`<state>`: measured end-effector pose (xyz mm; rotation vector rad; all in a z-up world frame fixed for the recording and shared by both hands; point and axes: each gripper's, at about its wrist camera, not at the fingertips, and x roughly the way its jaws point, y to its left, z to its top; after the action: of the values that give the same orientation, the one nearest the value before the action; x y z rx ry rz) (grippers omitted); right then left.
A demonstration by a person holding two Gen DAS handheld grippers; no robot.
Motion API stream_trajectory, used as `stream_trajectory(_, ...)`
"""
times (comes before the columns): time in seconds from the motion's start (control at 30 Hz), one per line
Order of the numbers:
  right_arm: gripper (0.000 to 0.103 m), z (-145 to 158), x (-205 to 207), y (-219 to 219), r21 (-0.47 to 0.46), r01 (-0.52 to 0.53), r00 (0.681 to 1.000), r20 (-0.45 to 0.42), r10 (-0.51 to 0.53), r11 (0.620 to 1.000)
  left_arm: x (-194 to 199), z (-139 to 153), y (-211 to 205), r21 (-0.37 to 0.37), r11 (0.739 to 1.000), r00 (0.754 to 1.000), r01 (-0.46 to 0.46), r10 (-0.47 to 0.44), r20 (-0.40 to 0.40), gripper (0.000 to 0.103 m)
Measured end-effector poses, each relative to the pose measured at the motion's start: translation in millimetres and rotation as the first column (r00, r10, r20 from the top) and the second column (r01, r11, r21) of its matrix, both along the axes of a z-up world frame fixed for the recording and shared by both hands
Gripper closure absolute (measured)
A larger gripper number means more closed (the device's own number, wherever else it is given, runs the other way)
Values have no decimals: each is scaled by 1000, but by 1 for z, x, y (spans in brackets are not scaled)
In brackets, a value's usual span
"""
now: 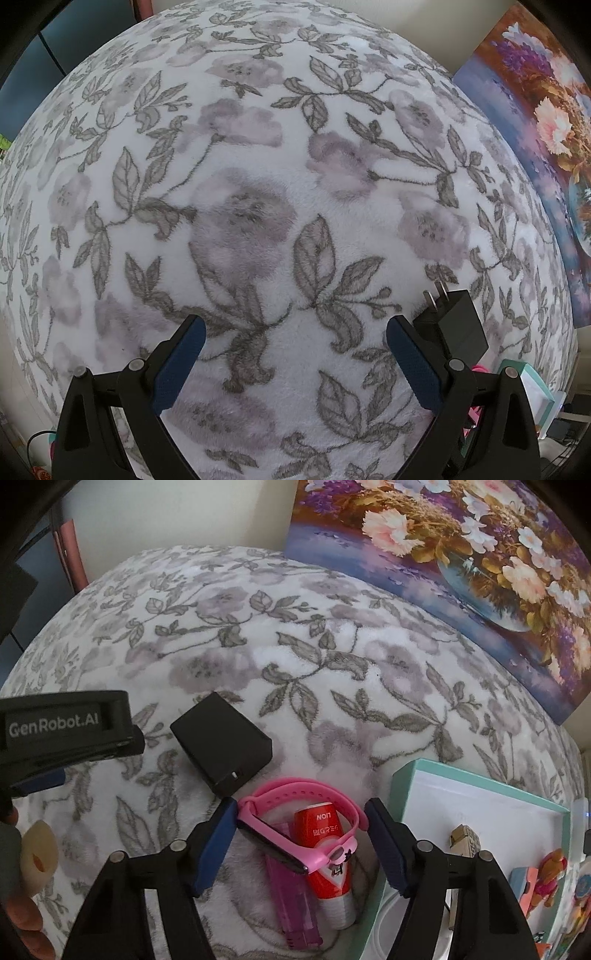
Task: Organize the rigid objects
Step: 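Grasp the black charger plug with the left gripper while the right gripper grasps the pink watch, then carry the charger and pink watch over the tray and open both grippers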
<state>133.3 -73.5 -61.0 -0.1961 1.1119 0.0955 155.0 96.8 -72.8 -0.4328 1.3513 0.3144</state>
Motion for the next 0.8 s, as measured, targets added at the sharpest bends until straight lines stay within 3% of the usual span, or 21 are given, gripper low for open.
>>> stream_trajectory(0.47, 31, 12, 1, -10, 47, 31, 999, 14, -31, 998, 2, 4, -6, -2, 1000, 999, 25, -25, 23, 5)
stream_trajectory(0.8, 31, 52, -1, -47, 140, 107, 988, 94, -121, 984, 11, 22, -22, -15, 997, 992, 81, -80, 95, 5)
